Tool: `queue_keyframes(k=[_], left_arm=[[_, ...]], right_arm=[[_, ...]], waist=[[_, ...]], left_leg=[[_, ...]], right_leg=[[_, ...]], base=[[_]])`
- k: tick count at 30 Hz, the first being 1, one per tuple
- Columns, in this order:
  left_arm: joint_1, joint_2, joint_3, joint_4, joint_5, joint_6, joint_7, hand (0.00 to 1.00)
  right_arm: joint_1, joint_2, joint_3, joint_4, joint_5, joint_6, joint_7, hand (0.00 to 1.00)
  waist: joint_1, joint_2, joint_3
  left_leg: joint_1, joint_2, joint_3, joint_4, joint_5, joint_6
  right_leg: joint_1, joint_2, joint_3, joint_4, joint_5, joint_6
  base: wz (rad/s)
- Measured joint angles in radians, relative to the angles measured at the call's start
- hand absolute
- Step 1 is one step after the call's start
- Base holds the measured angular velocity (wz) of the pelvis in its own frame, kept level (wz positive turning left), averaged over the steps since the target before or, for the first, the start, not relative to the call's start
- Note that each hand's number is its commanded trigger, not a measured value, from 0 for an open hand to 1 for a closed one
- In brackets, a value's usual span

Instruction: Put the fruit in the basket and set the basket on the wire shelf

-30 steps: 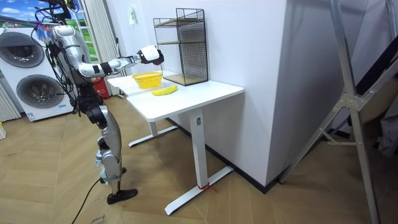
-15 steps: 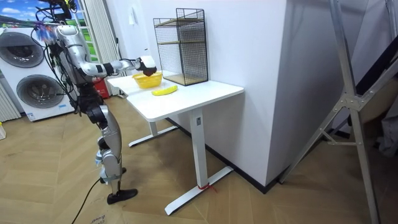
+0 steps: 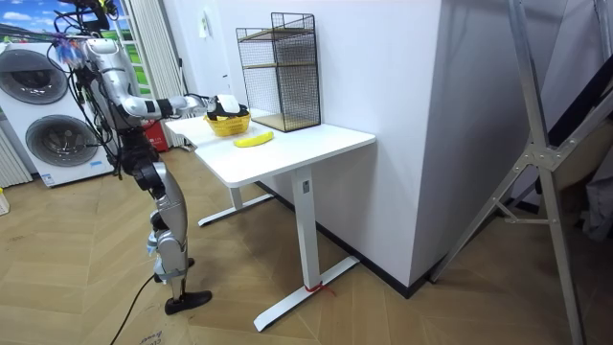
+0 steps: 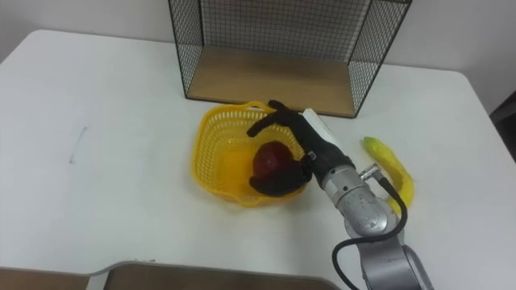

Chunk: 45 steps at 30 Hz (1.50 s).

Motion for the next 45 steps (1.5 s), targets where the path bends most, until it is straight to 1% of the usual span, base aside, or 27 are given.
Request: queue_keyframes(k=[8,13,17,19,20,22,24,27,31,34,41,43,45], left_arm=[[-0.002,0.0,0.0,-0.001,0.0,0.0,-0.002,0.0],[0.001,-0.003,0.009,0.002,0.001,-0.002,-0.003,0.0],[0.005,-0.004,0.023,0.005,0.0,-0.004,-0.003,0.0],[0.022,-0.006,0.051,0.004,0.001,-0.007,-0.004,0.0],[0.026,-0.006,0.057,0.004,0.001,-0.007,-0.004,0.0],[0.047,-0.009,0.09,0.004,0.0,-0.009,-0.003,0.0],[0.06,-0.009,0.091,0.004,0.001,-0.009,-0.002,0.0],[0.072,-0.012,0.101,0.004,0.006,-0.009,-0.003,0.0],[0.073,-0.015,0.125,0.002,0.032,-0.011,-0.002,0.0],[0.073,-0.015,0.132,0.001,0.032,-0.012,0.0,0.0],[0.072,-0.015,0.135,0.0,0.032,-0.013,0.0,0.0],[0.067,-0.014,0.132,0.001,0.031,-0.008,0.002,0.0],[0.061,-0.014,0.128,0.001,0.031,-0.006,0.003,0.0]], right_arm=[[0.0,0.001,-0.001,-0.001,0.005,0.0,0.003,0.0],[0.0,0.012,-0.044,-0.005,0.054,-0.001,0.001,0.0],[-0.012,0.01,-0.126,-0.007,0.139,-0.002,-0.029,0.0],[-0.031,0.007,-0.197,-0.014,0.166,-0.002,-0.066,0.0],[-0.034,0.007,-0.215,-0.02,0.169,-0.002,-0.077,0.0],[-0.038,0.0,-0.281,-0.058,0.224,-0.008,-0.122,0.0],[-0.043,-0.006,-0.315,-0.073,0.28,-0.023,-0.157,0.0],[-0.052,-0.008,-0.35,-0.09,0.308,-0.026,-0.212,0.0],[-0.052,-0.009,-0.396,-0.091,0.384,-0.027,-0.259,0.0],[-0.052,-0.012,-0.407,-0.091,0.403,-0.027,-0.289,0.0],[-0.052,-0.014,-0.407,-0.081,0.391,-0.032,-0.329,0.0],[-0.052,-0.024,-0.399,-0.021,0.359,-0.043,-0.336,0.0],[-0.052,-0.03,-0.397,0.036,0.332,-0.042,-0.338,0.0]], waist=[[0.002,0.002,0.001],[-0.008,0.003,-0.0002],[-0.016,0.003,-0.0007],[-0.021,0.003,-0.0013],[-0.023,0.003,-0.0014],[-0.037,0.003,-0.0032],[-0.047,0.003,-0.0036],[-0.066,0.002,-0.0042],[-0.069,0.0,-0.0054],[-0.07,0.0,-0.0053],[-0.075,-0.002,-0.0048],[-0.077,-0.004,-0.0037],[-0.077,-0.008,-0.0014]], left_leg=[[-0.002,0.0,0.0,-0.001,0.0,0.0],[-0.003,0.0,0.0,0.0,0.0,0.0],[0.002,0.0,0.001,0.003,0.0,0.0],[0.005,0.0,0.002,0.001,0.0,0.0],[0.005,0.0,0.002,0.001,0.0,0.0],[0.004,0.0,0.001,0.001,0.0,0.0],[0.004,0.0,0.002,0.001,0.0,0.0],[0.004,0.0,0.002,0.0,0.0,0.0],[0.005,0.0,0.002,0.0,0.0,0.0],[0.005,0.0,0.002,0.0,0.0,0.0],[0.008,0.0,0.003,-0.001,0.0,0.0],[0.008,0.0,0.002,-0.001,0.0,0.0],[0.008,0.0,0.003,-0.002,0.0,0.0]], right_leg=[[-0.003,0.0,-0.001,0.0,0.0,0.0],[-0.003,0.0,-0.001,0.0,0.0,0.0],[0.001,0.0,0.001,0.0,0.0,0.0],[0.002,0.0,0.003,0.0,0.0,0.0],[0.002,0.0,0.003,0.0,0.0,0.0],[0.003,0.0,0.0,0.0,0.0,0.0],[0.003,0.0,0.0,0.0,0.0,0.0],[0.003,0.0,0.0,0.0,0.0,0.0],[0.003,0.0,0.0,0.001,0.0,0.0],[0.003,0.0,0.0,0.001,0.0,0.0],[0.003,0.0,0.002,0.001,0.0,0.0],[0.004,0.0,0.001,0.001,0.0,0.0],[0.004,0.0,0.002,0.001,0.0,0.0]], base=[[0.0],[0.0],[0.0],[0.0],[0.0],[0.0],[0.0],[0.0],[0.0],[0.0],[0.0],[0.0],[0.0]])
